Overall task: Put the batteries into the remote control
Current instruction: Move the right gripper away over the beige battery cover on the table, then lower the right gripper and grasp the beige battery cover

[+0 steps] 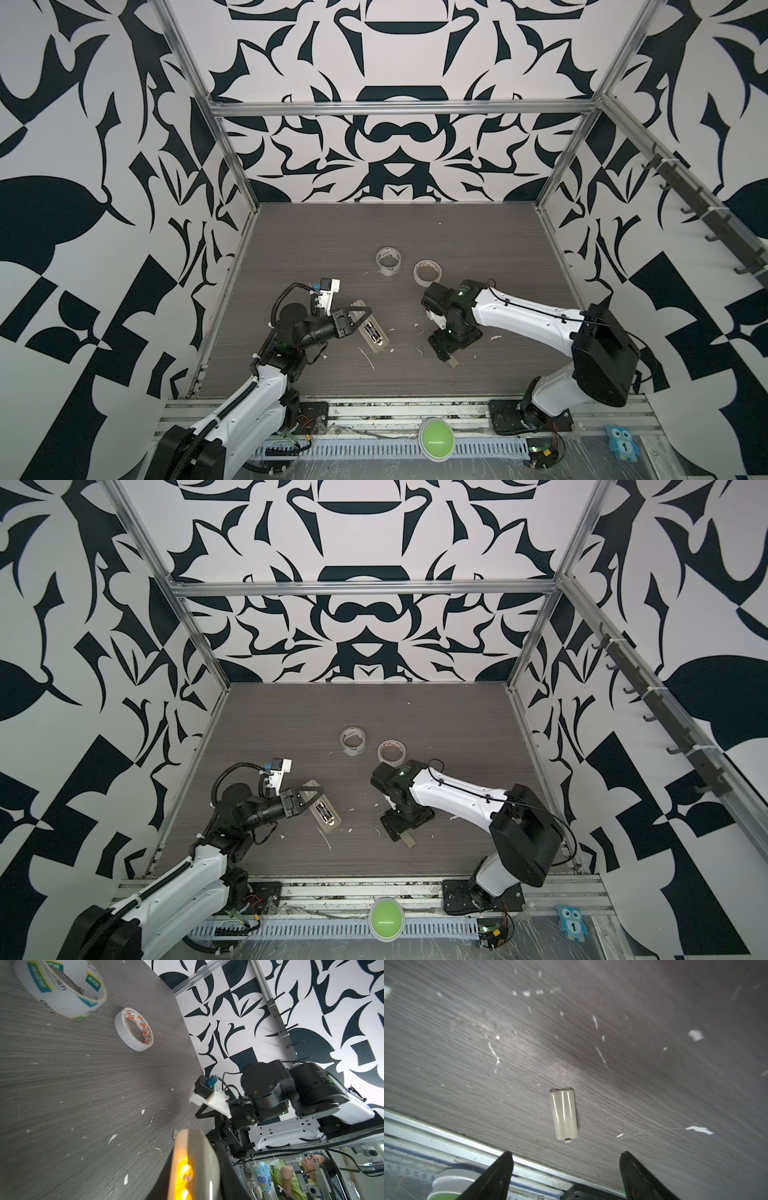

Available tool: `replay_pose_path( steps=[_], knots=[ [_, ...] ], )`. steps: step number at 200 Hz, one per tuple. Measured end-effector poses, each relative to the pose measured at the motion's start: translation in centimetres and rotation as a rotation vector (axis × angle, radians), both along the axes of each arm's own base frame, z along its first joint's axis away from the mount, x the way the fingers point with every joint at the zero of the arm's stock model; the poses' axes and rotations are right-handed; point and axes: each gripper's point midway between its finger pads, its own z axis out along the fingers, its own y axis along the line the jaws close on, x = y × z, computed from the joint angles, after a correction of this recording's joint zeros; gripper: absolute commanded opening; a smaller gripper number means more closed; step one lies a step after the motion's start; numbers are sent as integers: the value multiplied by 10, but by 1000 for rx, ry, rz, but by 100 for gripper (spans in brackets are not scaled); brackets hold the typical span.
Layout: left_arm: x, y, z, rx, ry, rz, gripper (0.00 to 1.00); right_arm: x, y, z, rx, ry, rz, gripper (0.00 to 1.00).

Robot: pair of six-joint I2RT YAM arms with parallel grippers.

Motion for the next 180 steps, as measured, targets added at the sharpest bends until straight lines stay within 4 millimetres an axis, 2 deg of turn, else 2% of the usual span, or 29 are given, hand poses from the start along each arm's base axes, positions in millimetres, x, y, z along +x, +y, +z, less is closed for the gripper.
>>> replay_pose_path(
  steps=[34,88,131,180],
  knots=[
    [-1,-1,-6,-16,21,-13,0,-7,-2,-16,-15,40,-24,81],
    [1,-2,0,-43,4,-25,0,-11,-3,-30,-26,68,-36,76],
    [-1,-2,6,-58,-12,-27,0,-12,-4,-43,-49,91,-42,68],
    [-2,-1,7,-61,-17,-25,0,-13,-5,-46,-55,102,-45,56]
  ],
)
